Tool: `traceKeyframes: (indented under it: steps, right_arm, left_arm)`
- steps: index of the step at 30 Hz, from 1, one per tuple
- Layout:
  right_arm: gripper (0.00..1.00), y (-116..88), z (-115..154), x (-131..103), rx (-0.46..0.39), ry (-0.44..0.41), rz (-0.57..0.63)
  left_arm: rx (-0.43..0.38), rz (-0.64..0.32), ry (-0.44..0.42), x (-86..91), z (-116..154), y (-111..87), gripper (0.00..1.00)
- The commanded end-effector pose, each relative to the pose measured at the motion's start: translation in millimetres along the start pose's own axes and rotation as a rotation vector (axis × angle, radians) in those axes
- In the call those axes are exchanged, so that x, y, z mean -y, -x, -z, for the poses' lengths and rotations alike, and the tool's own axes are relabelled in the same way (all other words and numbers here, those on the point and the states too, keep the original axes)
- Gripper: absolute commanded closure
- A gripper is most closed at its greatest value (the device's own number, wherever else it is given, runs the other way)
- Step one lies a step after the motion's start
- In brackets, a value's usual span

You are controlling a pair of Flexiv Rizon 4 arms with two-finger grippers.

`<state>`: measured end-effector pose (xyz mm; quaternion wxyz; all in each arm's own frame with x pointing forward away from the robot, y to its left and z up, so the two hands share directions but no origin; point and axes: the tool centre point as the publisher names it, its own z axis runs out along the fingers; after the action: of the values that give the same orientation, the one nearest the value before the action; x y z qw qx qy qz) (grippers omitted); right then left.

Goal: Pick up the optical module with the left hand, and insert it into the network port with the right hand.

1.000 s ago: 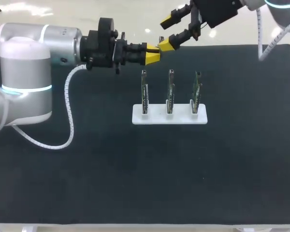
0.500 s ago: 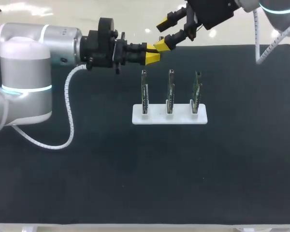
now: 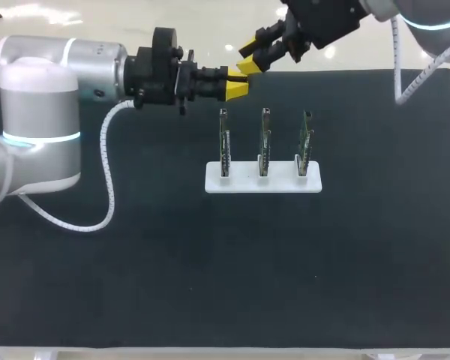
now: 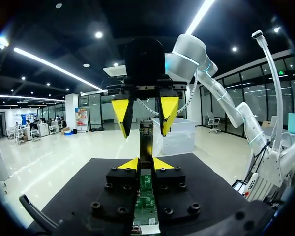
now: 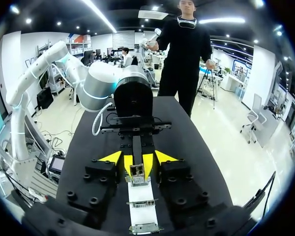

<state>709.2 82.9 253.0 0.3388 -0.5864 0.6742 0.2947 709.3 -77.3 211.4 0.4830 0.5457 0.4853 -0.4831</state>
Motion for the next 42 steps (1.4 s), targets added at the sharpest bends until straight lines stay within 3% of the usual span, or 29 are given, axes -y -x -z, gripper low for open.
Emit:
traceKeyframes:
  steps: [1,4,5,6,7,8,18,19,20,33,42]
  right_arm:
    - [0.65,-1,-1,-1,0.0,-0.004,0.002]
    - [0.63,-1,-1,-1,-0.001,-0.005,0.003]
    - [0.67,-1,-1,-1,-0.002,-0.004,0.005]
    - [0.75,-2,-1,-2,-0.003,-0.004,0.005]
    - [0.98,-2,-1,-2,-0.004,-0.004,0.005]
    - [1.0,-2,-1,-2,-0.004,-0.004,0.005]
    - [1.0,-2,-1,-2,-0.007,-0.004,0.007]
    - [1.0,-2,-1,-2,-0.007,-0.004,0.007]
    - [1.0,-1,-1,-2,-0.008,-0.003,0.007]
    - [1.0,-1,0,1,-0.016,-0.006,0.013]
    - [1.0,-1,-1,3,-0.02,-0.009,0.014]
  left_arm:
    - [-0.001,0.0,-0.002,-1.2,0,-0.1,1.0]
    - [-0.001,0.0,-0.002,-1.2,0,-0.1,1.0]
    - [-0.001,0.0,-0.002,-1.2,0,-0.1,1.0]
    - [-0.001,0.0,-0.002,-1.2,0,-0.1,1.0]
    - [-0.001,0.0,-0.002,-1.2,0,-0.1,1.0]
    - [-0.001,0.0,-0.002,-1.2,0,-0.1,1.0]
    - [-0.001,0.0,-0.002,-1.2,0,-0.1,0.97]
    - [-0.001,0.0,-0.002,-1.2,0,-0.1,0.4]
    - [-0.001,0.0,-0.002,-1.2,0,-0.1,0.0]
    - [-0.001,0.0,-0.002,-1.2,0,-0.1,0.0]
    - [-0.182,-0.001,0.025,-3.3,34,-5.4,0.0]
